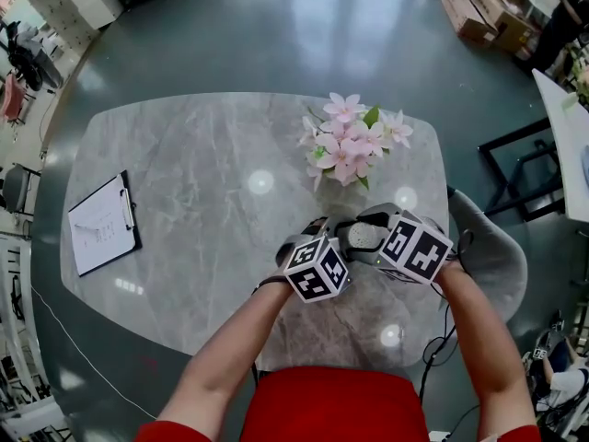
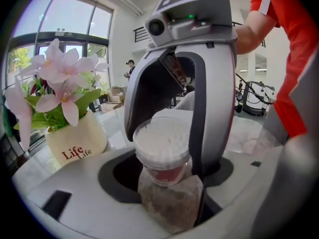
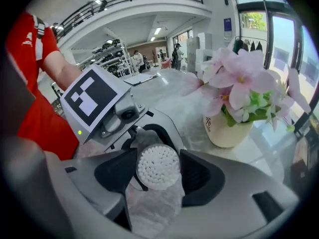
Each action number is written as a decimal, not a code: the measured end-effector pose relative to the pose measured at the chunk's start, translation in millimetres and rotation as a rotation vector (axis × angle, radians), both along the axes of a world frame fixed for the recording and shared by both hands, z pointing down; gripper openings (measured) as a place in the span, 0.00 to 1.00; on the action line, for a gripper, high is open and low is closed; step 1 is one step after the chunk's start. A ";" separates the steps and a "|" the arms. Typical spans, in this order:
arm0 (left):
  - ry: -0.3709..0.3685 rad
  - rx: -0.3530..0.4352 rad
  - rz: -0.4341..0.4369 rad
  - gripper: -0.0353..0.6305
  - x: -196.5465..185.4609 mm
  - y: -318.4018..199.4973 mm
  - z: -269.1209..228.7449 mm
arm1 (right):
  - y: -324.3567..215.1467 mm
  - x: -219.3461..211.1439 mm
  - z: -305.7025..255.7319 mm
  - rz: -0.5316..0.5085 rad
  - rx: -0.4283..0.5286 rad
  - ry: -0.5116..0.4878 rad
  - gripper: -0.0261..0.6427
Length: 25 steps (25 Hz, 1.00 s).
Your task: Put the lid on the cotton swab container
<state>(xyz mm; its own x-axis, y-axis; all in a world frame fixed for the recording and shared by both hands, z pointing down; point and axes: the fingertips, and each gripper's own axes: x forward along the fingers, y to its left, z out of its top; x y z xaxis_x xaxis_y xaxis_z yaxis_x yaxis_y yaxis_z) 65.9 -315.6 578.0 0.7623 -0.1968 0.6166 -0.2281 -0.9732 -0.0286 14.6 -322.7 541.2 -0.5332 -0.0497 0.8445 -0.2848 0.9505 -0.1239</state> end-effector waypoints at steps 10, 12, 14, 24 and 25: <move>0.021 0.057 -0.008 0.56 -13.7 1.1 -11.9 | -0.9 -0.4 2.0 0.020 -0.030 0.000 0.47; 0.036 0.076 -0.015 0.56 -20.0 2.5 -17.2 | 0.0 -1.1 2.5 0.007 -0.039 0.011 0.47; 0.045 0.107 -0.014 0.56 -22.9 4.6 -22.8 | 0.5 -0.8 3.7 0.002 -0.053 0.015 0.47; 0.115 0.259 0.002 0.56 -25.1 19.2 -53.0 | 0.4 -0.6 2.8 0.018 -0.050 -0.014 0.48; 0.103 0.261 0.013 0.56 -25.4 20.2 -51.2 | 0.4 -0.7 2.7 0.018 -0.049 -0.016 0.48</move>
<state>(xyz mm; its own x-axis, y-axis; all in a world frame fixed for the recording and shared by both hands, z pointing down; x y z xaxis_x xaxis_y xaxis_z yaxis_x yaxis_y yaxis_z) 40.4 -295.4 526.7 0.8221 -0.3284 0.4651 -0.2301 -0.9388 -0.2562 14.0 -322.4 543.8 -0.5457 -0.0183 0.8378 -0.2999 0.9378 -0.1749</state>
